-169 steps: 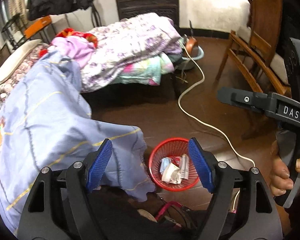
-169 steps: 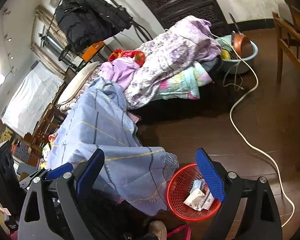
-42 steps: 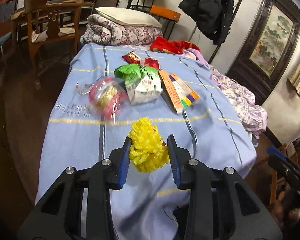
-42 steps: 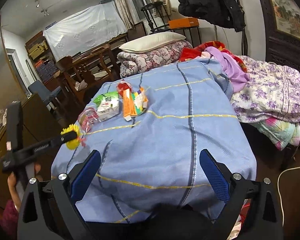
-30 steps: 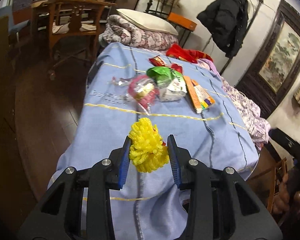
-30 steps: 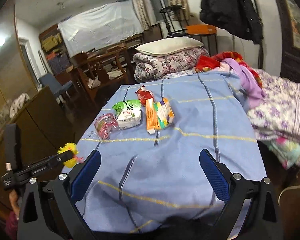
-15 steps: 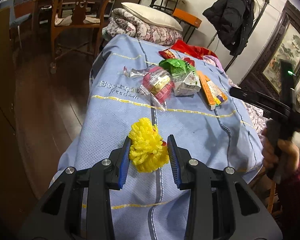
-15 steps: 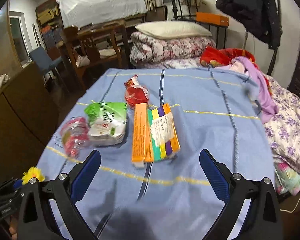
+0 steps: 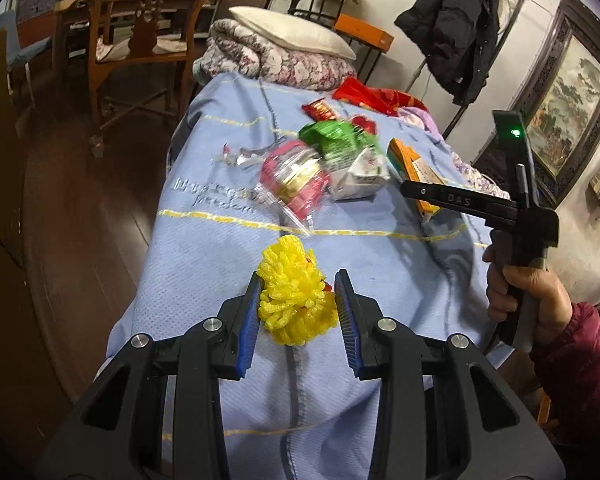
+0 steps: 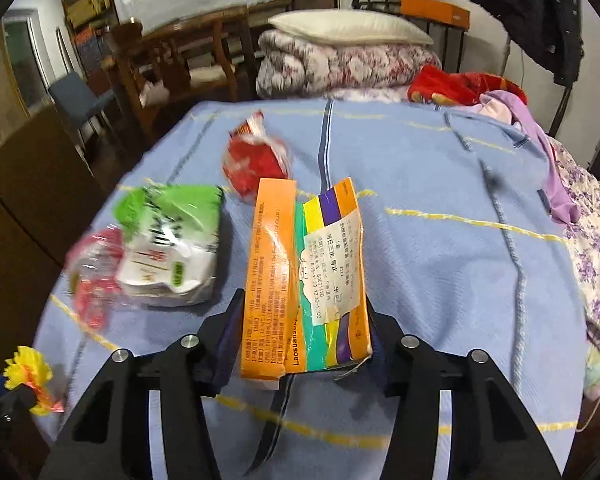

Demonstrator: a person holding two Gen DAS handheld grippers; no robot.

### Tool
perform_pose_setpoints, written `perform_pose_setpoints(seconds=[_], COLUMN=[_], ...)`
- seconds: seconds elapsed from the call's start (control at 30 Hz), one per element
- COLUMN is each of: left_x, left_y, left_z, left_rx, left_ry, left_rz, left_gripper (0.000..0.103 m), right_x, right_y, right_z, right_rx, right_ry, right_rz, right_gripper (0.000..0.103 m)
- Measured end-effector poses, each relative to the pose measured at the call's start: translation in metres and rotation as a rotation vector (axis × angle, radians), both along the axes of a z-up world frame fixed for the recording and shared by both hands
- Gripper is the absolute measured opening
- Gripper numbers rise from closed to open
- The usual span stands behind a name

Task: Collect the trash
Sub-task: 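Grasp the orange medicine box with the right tool while the left tool holds the flower, then lift and carry the flower and orange box toward the red wastebasket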

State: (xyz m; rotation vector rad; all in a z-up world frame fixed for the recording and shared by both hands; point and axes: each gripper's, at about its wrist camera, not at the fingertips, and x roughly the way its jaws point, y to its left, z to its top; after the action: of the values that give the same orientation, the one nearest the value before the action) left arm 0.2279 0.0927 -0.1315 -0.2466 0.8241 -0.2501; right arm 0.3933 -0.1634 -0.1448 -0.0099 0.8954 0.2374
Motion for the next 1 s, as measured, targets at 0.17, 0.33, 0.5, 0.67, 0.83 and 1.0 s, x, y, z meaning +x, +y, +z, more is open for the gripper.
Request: perform_pose_setpoints(seconds=[0.17, 0.33, 0.5, 0.67, 0.83, 1.0], left_x=[-0.019, -0.046, -0.078, -0.107, -0.148, -0.198], left_y=[-0.009, -0.027, -0.052, -0.072, -0.084, -0.088], left_z=[0.023, 0.058, 0.093, 0.116, 0.144, 0.169], left_rx=[0.007, 0.024, 0.053, 0.05, 0.042, 0.043], left_ry=[-0.052, -0.131, -0.226, -0.29, -0.379, -0.482], left_rz=[-0.009, -0.032, -0.066, -0.101, -0.13, -0.131], left_gripper=[0.037, 0.037, 0.037, 0.037, 0.037, 0.037], right_x=[-0.043, -0.103, -0.161, -0.217, -0.28, -0.338], right_y=[-0.014, -0.033, -0.055, -0.075, -0.087, -0.095], right_z=[0.036, 0.089, 0.131, 0.161, 0.187, 0.211], right_rx=[0.051, 0.096, 0.142, 0.159, 0.159, 0.17], right_ry=[-0.087, -0.201, -0.3, -0.386, -0.482, -0.568], right_rz=[-0.005, 0.001, -0.007, -0.021, -0.03, -0.036], right_gripper=[0.052, 0.053, 0.054, 0.054, 0.054, 0.055])
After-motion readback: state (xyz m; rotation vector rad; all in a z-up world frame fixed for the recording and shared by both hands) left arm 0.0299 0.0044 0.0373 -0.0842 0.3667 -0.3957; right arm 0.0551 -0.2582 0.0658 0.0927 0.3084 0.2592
